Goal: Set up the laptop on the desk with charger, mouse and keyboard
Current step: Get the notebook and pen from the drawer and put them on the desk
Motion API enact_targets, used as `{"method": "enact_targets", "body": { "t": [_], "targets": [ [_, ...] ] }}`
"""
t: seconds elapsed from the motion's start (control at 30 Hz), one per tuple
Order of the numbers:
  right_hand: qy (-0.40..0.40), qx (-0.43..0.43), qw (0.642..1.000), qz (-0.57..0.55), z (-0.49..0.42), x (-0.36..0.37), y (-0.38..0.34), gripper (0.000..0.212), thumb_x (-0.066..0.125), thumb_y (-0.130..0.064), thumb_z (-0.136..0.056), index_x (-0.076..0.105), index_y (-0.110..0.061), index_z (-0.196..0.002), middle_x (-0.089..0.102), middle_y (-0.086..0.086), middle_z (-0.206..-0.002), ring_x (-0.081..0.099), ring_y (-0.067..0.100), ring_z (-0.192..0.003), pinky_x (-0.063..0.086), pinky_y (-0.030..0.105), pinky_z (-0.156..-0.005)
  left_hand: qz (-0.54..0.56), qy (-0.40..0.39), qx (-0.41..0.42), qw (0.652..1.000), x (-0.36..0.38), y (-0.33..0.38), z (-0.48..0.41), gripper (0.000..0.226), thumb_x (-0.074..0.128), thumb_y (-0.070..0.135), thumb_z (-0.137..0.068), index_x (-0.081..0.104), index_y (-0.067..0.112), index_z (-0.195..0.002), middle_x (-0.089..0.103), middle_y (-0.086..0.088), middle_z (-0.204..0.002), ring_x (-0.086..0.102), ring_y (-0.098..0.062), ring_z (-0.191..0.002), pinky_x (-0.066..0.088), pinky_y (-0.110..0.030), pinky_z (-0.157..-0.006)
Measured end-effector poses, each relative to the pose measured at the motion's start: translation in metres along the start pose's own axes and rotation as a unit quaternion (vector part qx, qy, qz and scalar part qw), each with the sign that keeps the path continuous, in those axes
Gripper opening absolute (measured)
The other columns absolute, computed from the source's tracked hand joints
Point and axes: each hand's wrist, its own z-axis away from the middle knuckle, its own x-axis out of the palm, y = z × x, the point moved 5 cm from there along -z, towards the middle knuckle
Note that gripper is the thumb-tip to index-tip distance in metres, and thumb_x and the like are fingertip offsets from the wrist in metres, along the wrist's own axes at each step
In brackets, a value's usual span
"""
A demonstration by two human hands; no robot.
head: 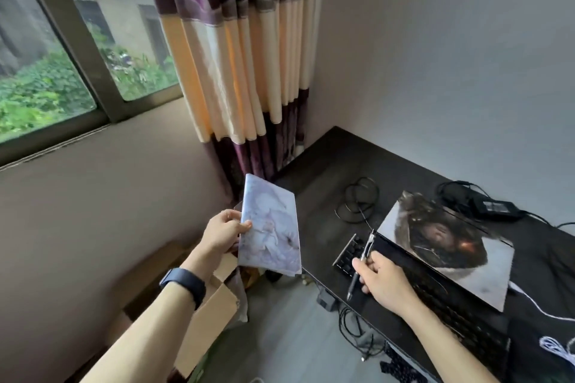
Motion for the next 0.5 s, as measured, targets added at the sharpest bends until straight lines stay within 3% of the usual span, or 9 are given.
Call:
{"method": "enact_targets", "body": {
  "t": [0.23,0.37,0.5],
  "targets": [
    [-0.002,0.098,0.995,0.0,-0.089,0.039,0.021,0.04,0.062,-0.044,-0.093,0.044,-0.022,-0.064,0.057,-0.006,-0.06,0.069,0.021,-0.074,0.047,0.035,-0.074,-0.098,-0.058,-0.038,0.993,0.047,-0.007,-0.132,0.016,0.078,0.022,-0.077,0.069,0.022,-0.089,0.075,-0.006,-0.09,0.073,-0.026,-0.083,0.06,-0.047,-0.082],
    [-0.035,0.137,0.99,-0.005,-0.14,0.064,0.03,0.039,0.061,-0.045,-0.092,0.045,-0.02,-0.067,0.059,-0.005,-0.06,0.067,0.022,-0.072,0.045,0.032,-0.067,-0.156,-0.101,-0.045,0.982,0.074,-0.012,-0.188,0.019,0.077,0.028,-0.079,0.069,0.029,-0.096,0.074,-0.002,-0.098,0.072,-0.021,-0.086,0.059,-0.038,-0.079],
    [-0.062,0.171,0.983,-0.005,-0.188,0.077,0.044,0.031,0.062,-0.05,-0.09,0.052,-0.022,-0.081,0.064,-0.007,-0.07,0.062,0.016,-0.073,0.041,0.029,-0.061,-0.194,-0.128,-0.08,0.969,0.102,-0.026,-0.23,0.024,0.076,0.03,-0.082,0.065,0.026,-0.103,0.073,-0.004,-0.1,0.072,-0.022,-0.087,0.06,-0.042,-0.083]
  ]
}}
